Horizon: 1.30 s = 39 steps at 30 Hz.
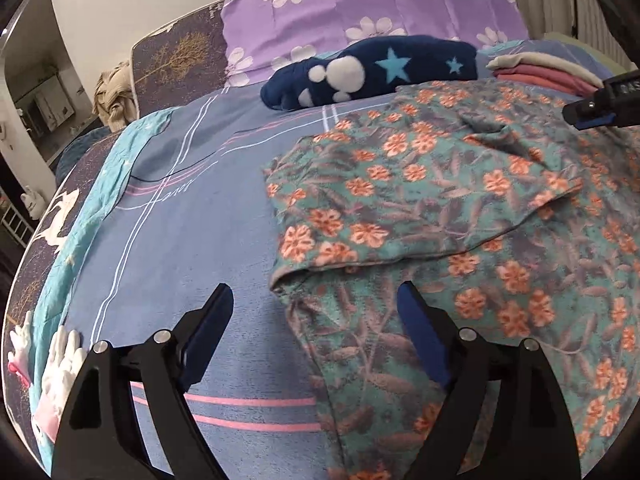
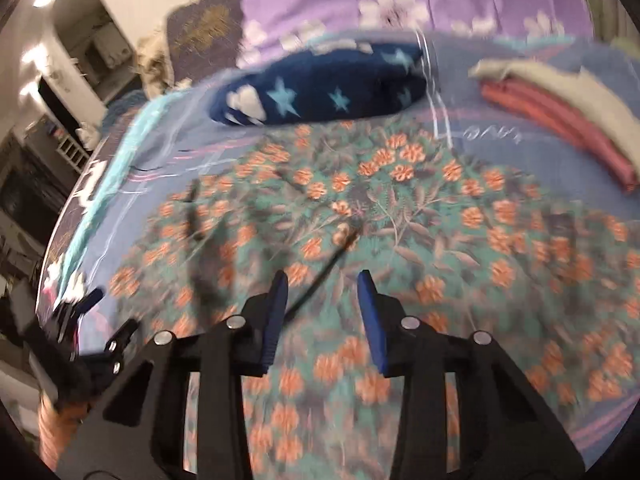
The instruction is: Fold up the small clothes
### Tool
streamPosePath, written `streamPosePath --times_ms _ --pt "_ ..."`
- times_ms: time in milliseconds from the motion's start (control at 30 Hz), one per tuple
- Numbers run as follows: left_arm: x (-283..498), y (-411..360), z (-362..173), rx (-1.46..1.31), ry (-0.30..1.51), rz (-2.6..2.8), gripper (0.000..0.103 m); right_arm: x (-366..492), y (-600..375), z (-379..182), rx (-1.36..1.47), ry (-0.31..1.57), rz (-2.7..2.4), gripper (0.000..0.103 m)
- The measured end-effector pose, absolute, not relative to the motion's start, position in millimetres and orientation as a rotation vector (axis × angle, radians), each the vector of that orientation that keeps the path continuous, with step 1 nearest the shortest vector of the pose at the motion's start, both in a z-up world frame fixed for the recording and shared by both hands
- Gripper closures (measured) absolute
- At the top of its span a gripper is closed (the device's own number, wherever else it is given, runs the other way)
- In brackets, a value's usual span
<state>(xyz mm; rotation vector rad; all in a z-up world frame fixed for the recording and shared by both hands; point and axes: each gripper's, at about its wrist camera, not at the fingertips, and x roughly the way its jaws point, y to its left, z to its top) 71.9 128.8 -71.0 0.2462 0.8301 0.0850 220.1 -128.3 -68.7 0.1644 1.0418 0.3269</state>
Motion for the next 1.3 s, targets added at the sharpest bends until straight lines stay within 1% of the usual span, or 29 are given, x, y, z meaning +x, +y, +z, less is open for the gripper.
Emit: streamPosePath --times_ms 33,67,100,133,167,200,233,267,367,433,533,600,700,767,800,900,933,967,1067,1133,1200,1233,1267,1300 --pt "75 131 -72 0.235 0.833 0.088 0.018 227 -127 -74 0.177 1.056 0.320 0.062" --pt "76 133 -72 0.224 0.835 0.091 0.017 237 -124 -83 0.218 1.083 0.324 0.049" --pt "79 135 -72 0.215 0.836 0.100 0.016 243 -122 -88 0.250 1.098 0.330 0.043" --pt "81 137 -72 0.208 0.837 0.115 0.016 246 -120 -92 0.273 1.100 0.330 0.041" --pt "83 139 -73 0.202 0.840 0.121 0.016 248 -116 -92 0.276 1.090 0.324 0.050" --pt "85 140 -74 0.193 0.842 0.126 0.016 250 -109 -91 0.244 1.078 0.329 0.066" --pt "85 140 -74 0.188 0.842 0.130 0.016 250 -105 -89 0.214 1.077 0.335 0.098" --pt "85 142 -74 0.182 0.842 0.134 0.016 248 -103 -83 0.209 1.063 0.335 0.100" --pt "82 142 -74 0.181 0.832 0.146 0.016 220 -121 -33 0.216 0.878 0.303 0.100" --pt "81 143 -74 0.174 0.831 0.150 0.016 201 -137 -11 0.198 0.800 0.259 0.099" --pt "80 144 -74 0.166 0.829 0.155 0.016 174 -170 -3 0.175 0.773 0.166 0.099" --pt "79 144 -75 0.165 0.829 0.154 0.016 164 -192 -18 0.178 0.829 0.114 0.097" --pt "78 145 -74 0.163 0.830 0.155 0.016 158 -217 -56 0.229 0.942 0.074 0.087" --pt "78 145 -74 0.159 0.834 0.156 0.016 153 -235 -78 0.299 0.991 0.062 0.077" --pt "77 146 -74 0.156 0.836 0.155 0.016 150 -242 -83 0.325 0.993 0.062 0.075" --pt "74 150 -74 0.142 0.843 0.150 0.016 147 -256 -81 0.376 0.970 0.087 0.063" --pt "74 152 -74 0.132 0.845 0.150 0.016 150 -257 -78 0.373 0.957 0.101 0.055" --pt "74 153 -74 0.125 0.848 0.151 0.016 154 -255 -73 0.359 0.944 0.112 0.051" --pt "76 155 -75 0.113 0.853 0.157 0.016 170 -245 -64 0.306 0.942 0.160 0.050" --pt "78 154 -76 0.117 0.856 0.161 0.016 193 -234 -69 0.289 0.979 0.191 0.050" --pt "80 154 -77 0.123 0.857 0.169 0.013 216 -221 -77 0.267 1.019 0.196 0.050" --pt "80 154 -77 0.125 0.857 0.177 0.010 224 -218 -82 0.255 1.027 0.189 0.050" --pt "81 155 -78 0.118 0.858 0.180 0.009 233 -214 -85 0.232 1.027 0.176 0.054" --pt "81 157 -78 0.109 0.860 0.177 0.009 240 -207 -87 0.177 1.013 0.140 0.077"
